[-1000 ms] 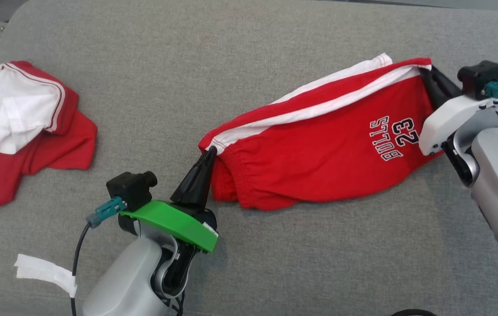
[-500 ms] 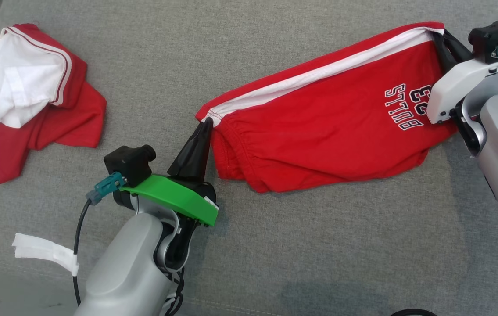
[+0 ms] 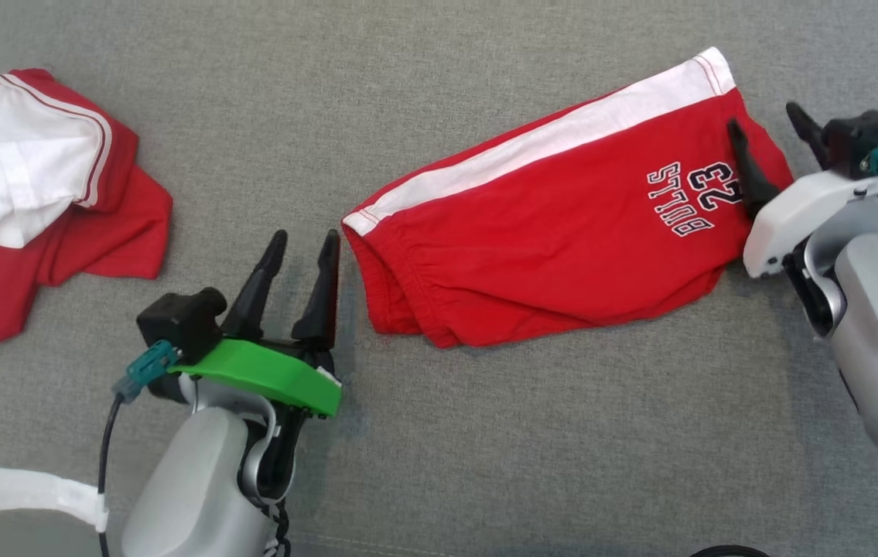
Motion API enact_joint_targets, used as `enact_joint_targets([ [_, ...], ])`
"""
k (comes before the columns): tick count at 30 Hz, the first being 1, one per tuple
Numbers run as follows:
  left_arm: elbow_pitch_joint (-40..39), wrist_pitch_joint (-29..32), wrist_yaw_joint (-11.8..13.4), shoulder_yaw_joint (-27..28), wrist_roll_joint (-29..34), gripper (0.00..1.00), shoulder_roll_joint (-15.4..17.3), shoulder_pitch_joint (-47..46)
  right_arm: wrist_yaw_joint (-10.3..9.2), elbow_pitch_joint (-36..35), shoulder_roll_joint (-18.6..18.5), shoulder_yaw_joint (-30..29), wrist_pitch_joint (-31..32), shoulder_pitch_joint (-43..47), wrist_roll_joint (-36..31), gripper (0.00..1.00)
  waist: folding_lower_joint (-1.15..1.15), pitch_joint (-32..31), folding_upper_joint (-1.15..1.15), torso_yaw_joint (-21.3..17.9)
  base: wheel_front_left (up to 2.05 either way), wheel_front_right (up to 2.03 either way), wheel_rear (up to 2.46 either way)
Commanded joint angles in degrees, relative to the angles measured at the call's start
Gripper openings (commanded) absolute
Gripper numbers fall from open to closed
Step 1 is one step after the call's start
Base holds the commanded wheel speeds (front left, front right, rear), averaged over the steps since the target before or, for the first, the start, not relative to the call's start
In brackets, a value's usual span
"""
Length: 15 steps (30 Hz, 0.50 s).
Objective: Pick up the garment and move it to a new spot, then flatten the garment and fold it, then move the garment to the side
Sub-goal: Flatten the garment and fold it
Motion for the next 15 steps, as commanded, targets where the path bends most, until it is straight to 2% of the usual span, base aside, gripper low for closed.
enact_joint_targets([
  [1, -0.4, 0.0, 0.1, 1.4, 1.0, 1.00, -0.1, 1.0, -0.08, -0.3, 0.3, -0.1, -0.2, 1.5, 0.5, 1.00, -0.01, -1.1, 0.00, -0.6, 0.00, 0.00, 0.00],
  [9, -1.3, 0.0, 0.1, 5.1, 3.9, 1.00, -0.6, 6.1, -0.08, 1.7, 2.2, -0.9, -0.2, 7.3, 2.1, 1.00, -0.01, -3.1, 0.00, -0.6, 0.00, 0.00, 0.00],
  [15, -1.6, 0.0, 0.1, 5.2, 5.1, 1.00, -0.6, 7.6, -0.08, 4.0, 3.7, -2.1, 0.0, 8.1, 3.9, 1.00, -0.01, -3.1, 0.00, 0.1, 0.00, 0.00, 0.00],
])
